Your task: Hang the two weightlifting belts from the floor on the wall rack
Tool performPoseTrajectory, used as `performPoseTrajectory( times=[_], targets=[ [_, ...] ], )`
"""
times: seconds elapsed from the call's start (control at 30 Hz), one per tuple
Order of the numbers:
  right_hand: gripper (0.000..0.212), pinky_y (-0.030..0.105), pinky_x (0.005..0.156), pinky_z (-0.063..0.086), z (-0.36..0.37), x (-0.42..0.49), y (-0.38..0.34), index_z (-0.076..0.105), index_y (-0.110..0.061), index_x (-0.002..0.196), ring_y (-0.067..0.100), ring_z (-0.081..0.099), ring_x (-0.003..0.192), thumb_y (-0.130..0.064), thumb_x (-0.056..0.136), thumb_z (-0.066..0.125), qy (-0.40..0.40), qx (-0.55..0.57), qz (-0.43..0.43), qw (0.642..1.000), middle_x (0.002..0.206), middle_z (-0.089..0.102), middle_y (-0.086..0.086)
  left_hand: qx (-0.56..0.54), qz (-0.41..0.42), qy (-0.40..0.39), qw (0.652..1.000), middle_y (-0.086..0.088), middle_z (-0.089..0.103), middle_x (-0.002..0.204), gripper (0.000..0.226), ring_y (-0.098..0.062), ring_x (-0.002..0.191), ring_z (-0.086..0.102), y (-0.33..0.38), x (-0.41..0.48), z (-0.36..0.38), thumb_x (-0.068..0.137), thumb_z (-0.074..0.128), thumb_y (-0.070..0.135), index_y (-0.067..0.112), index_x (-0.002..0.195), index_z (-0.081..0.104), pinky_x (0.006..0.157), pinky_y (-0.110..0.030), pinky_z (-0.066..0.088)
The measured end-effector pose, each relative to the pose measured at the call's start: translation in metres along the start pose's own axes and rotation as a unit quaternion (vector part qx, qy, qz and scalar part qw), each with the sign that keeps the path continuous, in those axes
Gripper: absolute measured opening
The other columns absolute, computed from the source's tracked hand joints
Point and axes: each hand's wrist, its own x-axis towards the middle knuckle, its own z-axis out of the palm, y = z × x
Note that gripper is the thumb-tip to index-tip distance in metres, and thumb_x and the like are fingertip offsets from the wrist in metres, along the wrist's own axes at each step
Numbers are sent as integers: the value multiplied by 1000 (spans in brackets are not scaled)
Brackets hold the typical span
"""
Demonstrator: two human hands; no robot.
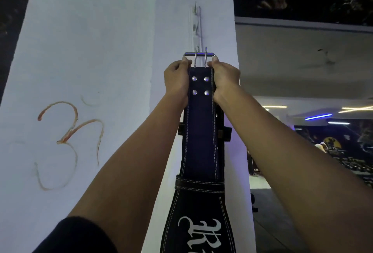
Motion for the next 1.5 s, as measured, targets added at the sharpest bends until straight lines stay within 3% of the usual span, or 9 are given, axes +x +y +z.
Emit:
performPoseTrajectory(
  times=[0.3,0.5,0.67,0.8,0.93,1.07,1.23,1.37,1.5],
  targets=[
    [30,39,78,56,25,67,-24,50,-8,65,22,55,70,-23,84,68,21,-19,6,1000,67,54,4,35,-19,57,998,-6,57,65,22,-26,66,53,10,68,27,83,62,15,11,62,58,67,-35,49],
    [32,41,84,56,19,80,-8,59,-3,112,27,61,88,-14,83,68,14,-18,16,1000,112,65,13,63,-21,79,995,-9,55,71,3,-26,62,50,-6,79,28,76,55,4,3,73,56,53,-26,40],
    [30,32,56,50,14,72,-4,48,-8,69,18,49,58,-24,85,67,22,-8,16,1000,69,51,3,134,10,66,989,-3,46,58,33,-25,65,45,-9,71,25,83,58,21,14,54,45,62,-29,38],
    [34,24,42,43,10,58,-1,46,-10,61,15,46,51,-20,84,68,27,11,18,999,63,51,2,176,43,36,983,-4,46,61,35,-27,65,43,-16,55,17,84,51,25,15,51,45,63,-29,40],
    [27,40,71,58,4,40,7,53,-10,60,19,53,52,-11,78,73,38,10,41,998,64,59,4,238,54,24,969,-15,64,110,28,-37,103,61,-27,35,9,69,56,37,19,86,67,89,-47,52],
    [31,47,86,56,-5,18,17,52,-13,57,30,66,86,-12,73,78,60,3,64,996,85,68,14,248,61,-1,967,-15,67,112,32,-28,101,62,-19,-9,1,85,57,15,5,115,64,87,-31,48],
    [7,38,76,58,-24,-16,26,68,-5,79,27,61,81,-3,75,72,71,-37,99,992,93,66,16,217,-1,-35,975,-11,69,109,31,-27,98,64,-22,-52,-17,84,53,3,6,113,61,89,-35,51],
    [25,29,59,52,-45,-50,40,72,-3,99,19,56,63,-2,74,73,65,-77,130,986,83,64,9,219,-43,-43,974,-4,62,109,40,-23,99,61,-18,-86,-30,85,53,-1,6,124,56,91,-34,50],
    [23,31,66,55,-67,-86,56,71,-2,95,21,63,72,-3,72,75,69,-83,160,981,93,69,10,272,-69,-55,958,-12,59,128,44,-25,114,57,-21,-132,-46,88,52,4,3,132,47,88,-22,42]
  ],
)
